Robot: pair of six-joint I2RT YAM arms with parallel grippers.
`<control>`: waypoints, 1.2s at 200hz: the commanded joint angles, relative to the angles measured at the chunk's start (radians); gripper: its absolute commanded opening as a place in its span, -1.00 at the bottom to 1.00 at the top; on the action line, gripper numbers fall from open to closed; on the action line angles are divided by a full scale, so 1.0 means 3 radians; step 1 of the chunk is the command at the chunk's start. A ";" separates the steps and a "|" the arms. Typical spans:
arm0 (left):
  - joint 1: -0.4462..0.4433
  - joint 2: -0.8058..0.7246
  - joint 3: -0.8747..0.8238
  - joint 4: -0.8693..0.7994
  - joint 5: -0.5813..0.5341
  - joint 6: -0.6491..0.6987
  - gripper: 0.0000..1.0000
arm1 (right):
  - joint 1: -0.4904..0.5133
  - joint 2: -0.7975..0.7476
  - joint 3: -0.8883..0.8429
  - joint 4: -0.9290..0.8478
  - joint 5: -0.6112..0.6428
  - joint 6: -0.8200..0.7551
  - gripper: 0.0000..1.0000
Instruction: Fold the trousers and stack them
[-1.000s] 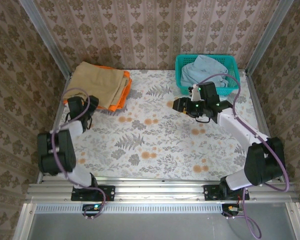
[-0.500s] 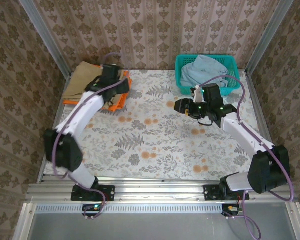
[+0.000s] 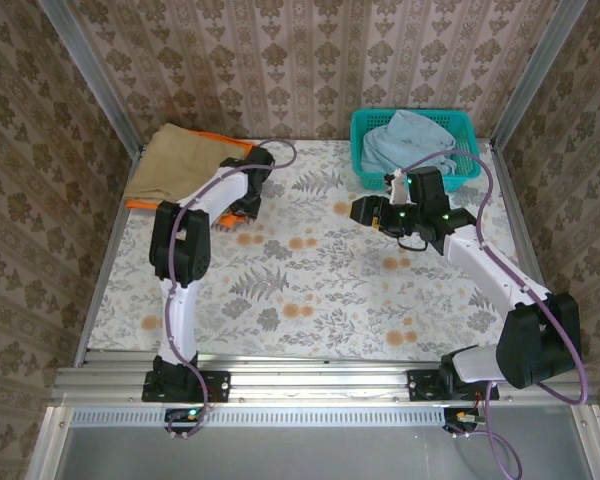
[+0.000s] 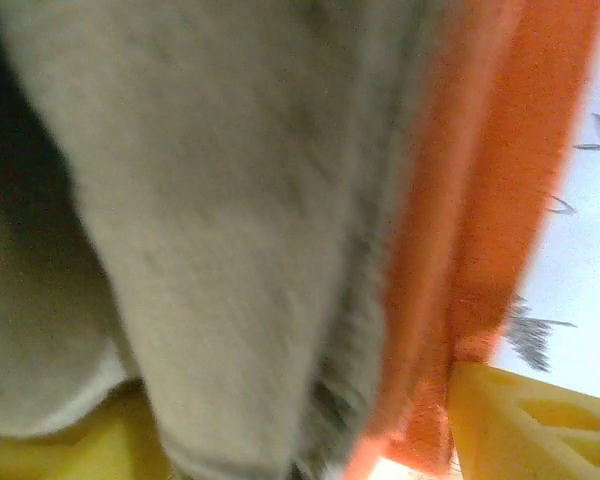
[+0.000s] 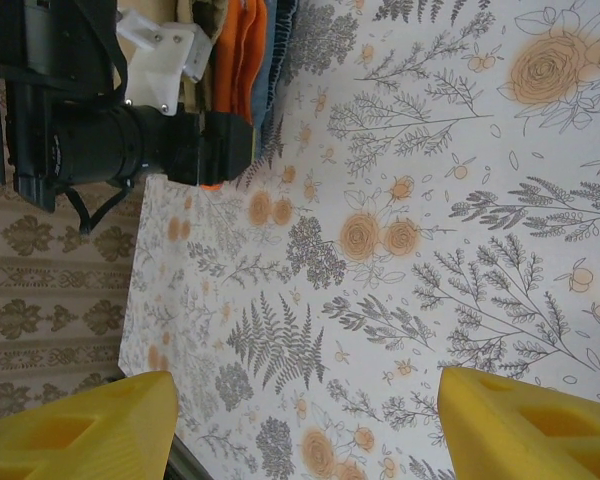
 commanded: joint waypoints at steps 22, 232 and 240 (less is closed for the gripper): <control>0.0473 0.0460 0.0640 -0.0026 0.0087 0.0241 0.25 | -0.0020 0.0073 -0.0022 0.0076 -0.0037 -0.0044 0.40; 0.0059 -0.1391 0.0297 0.0236 0.0379 0.0581 1.00 | -0.0058 -0.0462 0.0426 -0.0407 0.0360 -0.0079 1.00; -0.0007 -0.1721 0.0006 0.0381 0.0353 0.0519 1.00 | -0.0041 -0.0576 0.0437 -0.0468 0.0543 -0.0118 1.00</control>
